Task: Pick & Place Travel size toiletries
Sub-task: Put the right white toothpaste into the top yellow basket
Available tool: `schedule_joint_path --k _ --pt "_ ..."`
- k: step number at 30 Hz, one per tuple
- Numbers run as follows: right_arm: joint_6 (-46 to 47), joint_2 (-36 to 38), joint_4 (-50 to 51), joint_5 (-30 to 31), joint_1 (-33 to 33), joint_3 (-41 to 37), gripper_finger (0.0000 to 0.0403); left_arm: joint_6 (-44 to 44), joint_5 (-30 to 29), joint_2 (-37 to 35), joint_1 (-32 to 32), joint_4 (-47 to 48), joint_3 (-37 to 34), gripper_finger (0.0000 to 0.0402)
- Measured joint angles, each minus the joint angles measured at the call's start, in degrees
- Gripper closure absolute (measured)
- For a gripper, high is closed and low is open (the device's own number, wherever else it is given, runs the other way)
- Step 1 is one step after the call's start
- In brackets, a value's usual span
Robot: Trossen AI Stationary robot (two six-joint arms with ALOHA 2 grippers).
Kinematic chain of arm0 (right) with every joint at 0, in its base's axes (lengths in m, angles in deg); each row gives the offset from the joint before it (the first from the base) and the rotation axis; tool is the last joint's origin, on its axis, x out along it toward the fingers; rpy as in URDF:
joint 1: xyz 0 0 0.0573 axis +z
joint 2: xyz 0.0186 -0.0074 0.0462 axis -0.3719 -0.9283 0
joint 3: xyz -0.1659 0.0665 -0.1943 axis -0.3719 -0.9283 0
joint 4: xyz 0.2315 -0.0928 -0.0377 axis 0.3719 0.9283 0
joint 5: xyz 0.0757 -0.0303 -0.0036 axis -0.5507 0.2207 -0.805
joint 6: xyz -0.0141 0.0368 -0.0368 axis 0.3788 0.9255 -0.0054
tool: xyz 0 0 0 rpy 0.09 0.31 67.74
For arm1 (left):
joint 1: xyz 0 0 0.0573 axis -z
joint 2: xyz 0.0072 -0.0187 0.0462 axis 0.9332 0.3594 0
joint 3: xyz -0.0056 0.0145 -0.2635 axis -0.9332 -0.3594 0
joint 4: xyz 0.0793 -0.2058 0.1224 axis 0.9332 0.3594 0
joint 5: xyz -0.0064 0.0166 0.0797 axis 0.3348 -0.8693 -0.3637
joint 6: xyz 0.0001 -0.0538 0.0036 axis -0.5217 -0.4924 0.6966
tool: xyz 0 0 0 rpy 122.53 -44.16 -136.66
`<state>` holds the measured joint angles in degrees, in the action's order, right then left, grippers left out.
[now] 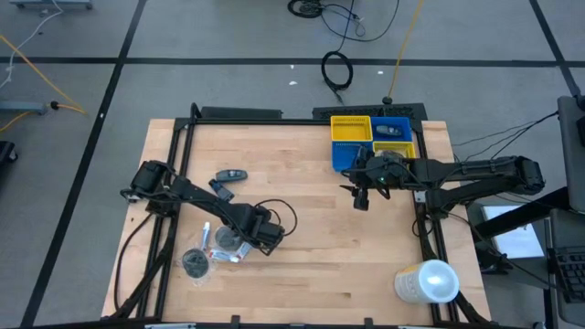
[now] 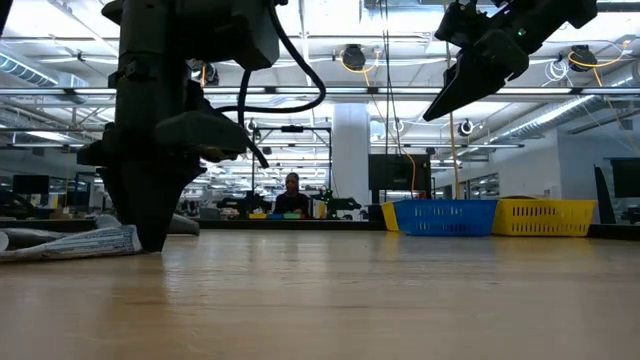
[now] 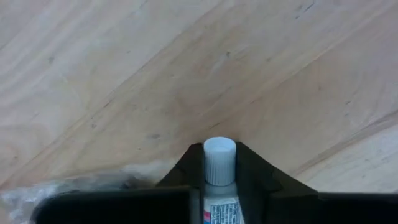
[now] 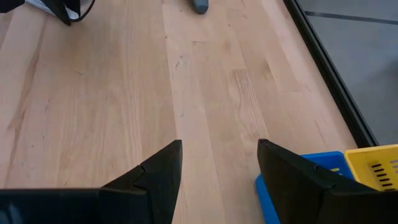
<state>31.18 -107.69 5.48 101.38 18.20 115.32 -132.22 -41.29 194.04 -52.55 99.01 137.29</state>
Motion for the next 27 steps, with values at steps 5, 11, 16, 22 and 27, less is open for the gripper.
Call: schedule_joint_path --k 5,11,16,22,27 --pt "0.0 0.0 0.0 0.0 0.0 0.0 0.0202 1.7 -0.2 0.0 -0.1 -2.3 0.0 0.0362" --pt "0.0 0.0 0.0 0.0 0.0 0.0 0.0202 3.5 -0.3 0.2 -0.1 -3.9 1.3 0.036" --pt "0.0 0.0 0.0 0.0 0.0 0.0 0.0202 9.6 -4.3 0.2 -1.2 -4.0 5.5 0.036" --pt "1.5 0.0 0.0 0.0 0.0 0.0 0.0202 20.7 -11.0 0.2 -4.1 -3.9 12.1 0.0361" --pt "1.5 0.0 0.0 0.0 0.0 0.0 0.0202 31.0 -19.1 0.2 -6.8 -4.0 19.2 0.0361"
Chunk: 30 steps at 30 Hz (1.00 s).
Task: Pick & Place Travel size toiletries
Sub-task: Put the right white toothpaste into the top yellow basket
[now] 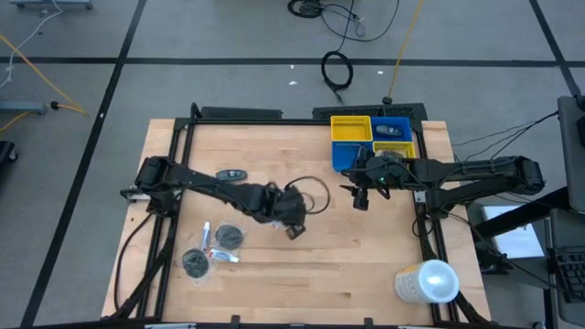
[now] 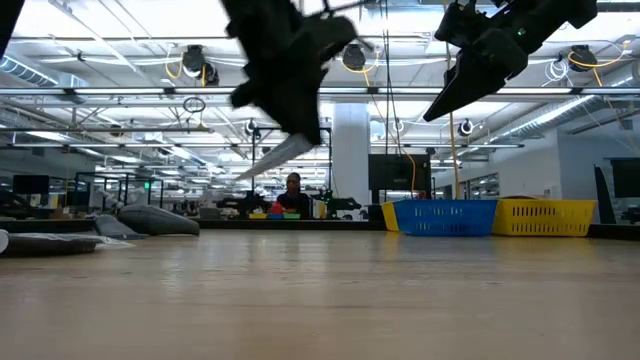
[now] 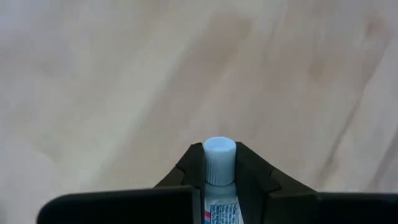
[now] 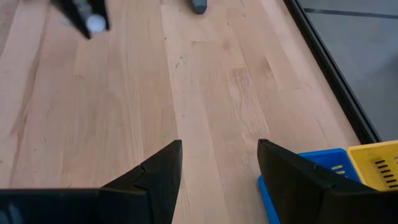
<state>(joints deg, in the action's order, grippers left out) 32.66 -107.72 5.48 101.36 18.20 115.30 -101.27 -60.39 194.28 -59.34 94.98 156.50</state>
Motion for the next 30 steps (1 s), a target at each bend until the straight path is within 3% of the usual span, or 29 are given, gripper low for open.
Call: schedule_joint_path --k 5,10,16,25,30 --pt "0.0 0.0 -1.4 0.0 0.0 0.0 0.0202 11.4 -3.8 0.0 -2.7 -4.5 6.9 0.0361" --pt "-0.1 0.0 -3.5 -0.2 0.0 0.0 0.0202 23.1 -1.0 0.0 -4.2 -11.2 11.4 0.0361" --pt "-2.8 0.0 -6.0 -1.3 0.0 0.0 0.0202 33.0 11.0 0.0 -5.6 -19.2 12.9 0.0361" --pt "-8.8 0.0 -21.2 -17.3 0.0 -4.3 0.0202 39.9 34.9 0.0 -8.2 -27.6 12.9 0.0361" --pt "-9.0 0.0 -27.8 -23.5 0.0 -7.0 0.0202 42.6 40.9 -0.1 -10.0 -29.9 12.9 0.0361"
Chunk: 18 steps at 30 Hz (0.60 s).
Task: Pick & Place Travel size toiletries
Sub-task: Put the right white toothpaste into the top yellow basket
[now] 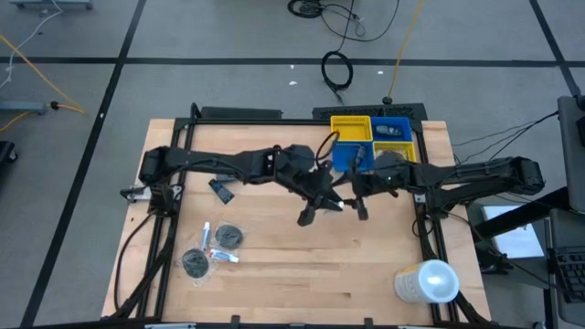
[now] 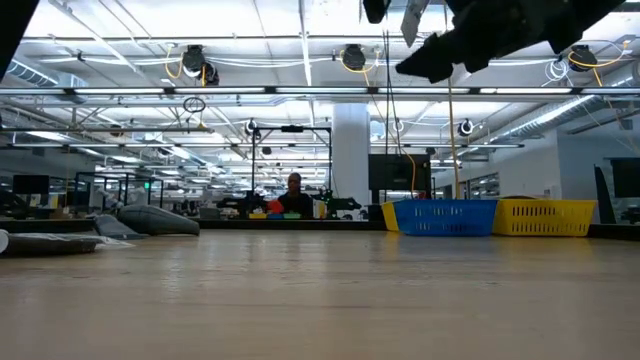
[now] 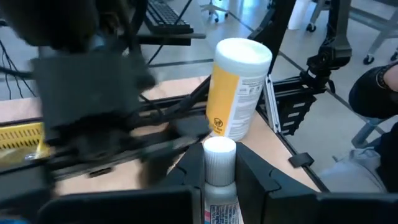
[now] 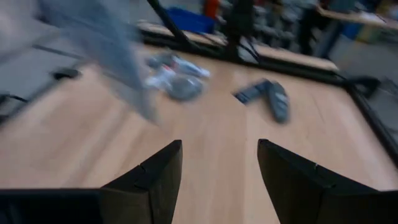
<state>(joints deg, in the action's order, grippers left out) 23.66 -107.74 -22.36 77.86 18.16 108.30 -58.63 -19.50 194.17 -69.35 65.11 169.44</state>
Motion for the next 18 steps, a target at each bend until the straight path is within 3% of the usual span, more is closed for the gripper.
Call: schedule_joint_path --k 3,7,18 --pt "-0.1 0.0 -1.1 -4.8 0.1 -0.3 0.0202 1.2 2.4 0.0 -1.3 0.1 0.0 0.0361" --pt "0.5 0.0 -1.6 -4.8 0.0 -0.3 0.0202 1.7 5.3 0.0 -2.3 0.0 0.0 0.0361" --pt "2.3 0.7 -4.3 -5.0 -0.1 -0.3 0.0204 5.3 5.1 0.0 -2.4 -1.2 0.0 0.0359"
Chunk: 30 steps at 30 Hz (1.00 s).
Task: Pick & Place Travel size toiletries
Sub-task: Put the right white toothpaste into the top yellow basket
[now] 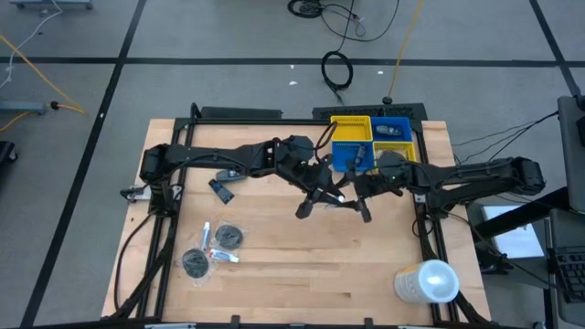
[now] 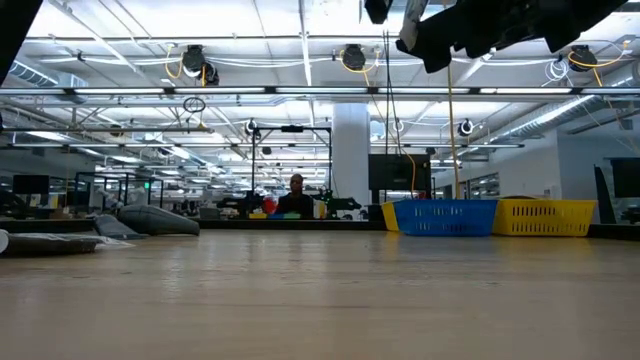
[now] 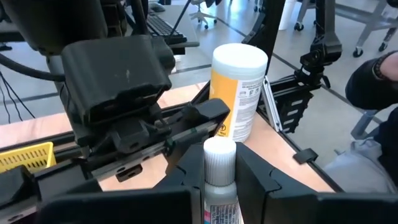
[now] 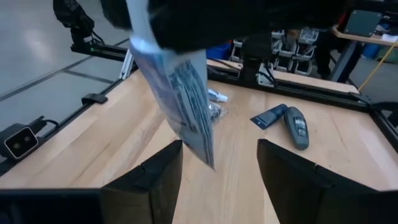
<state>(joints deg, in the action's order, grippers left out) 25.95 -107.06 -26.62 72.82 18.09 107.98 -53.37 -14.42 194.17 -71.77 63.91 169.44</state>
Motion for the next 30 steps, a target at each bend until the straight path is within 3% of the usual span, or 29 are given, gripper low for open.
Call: schedule_joint_path --k 8,14,18,30 --pt "0.0 0.4 0.3 -0.2 0.0 0.0 0.0258 1.3 -0.1 0.0 0.0 -0.8 0.0 0.0354" --pt "-1.2 0.4 0.5 -0.6 0.0 0.0 0.0333 1.3 -0.2 0.0 0.0 -0.8 0.0 0.0359" --pt "-2.7 0.4 0.9 -0.5 0.0 0.0 0.0392 1.3 -0.2 0.0 0.0 -0.8 0.0 0.0341" --pt "-2.7 0.5 1.6 -1.5 0.0 0.0 0.0402 0.9 0.2 -0.1 0.0 -0.7 0.0 0.0327"
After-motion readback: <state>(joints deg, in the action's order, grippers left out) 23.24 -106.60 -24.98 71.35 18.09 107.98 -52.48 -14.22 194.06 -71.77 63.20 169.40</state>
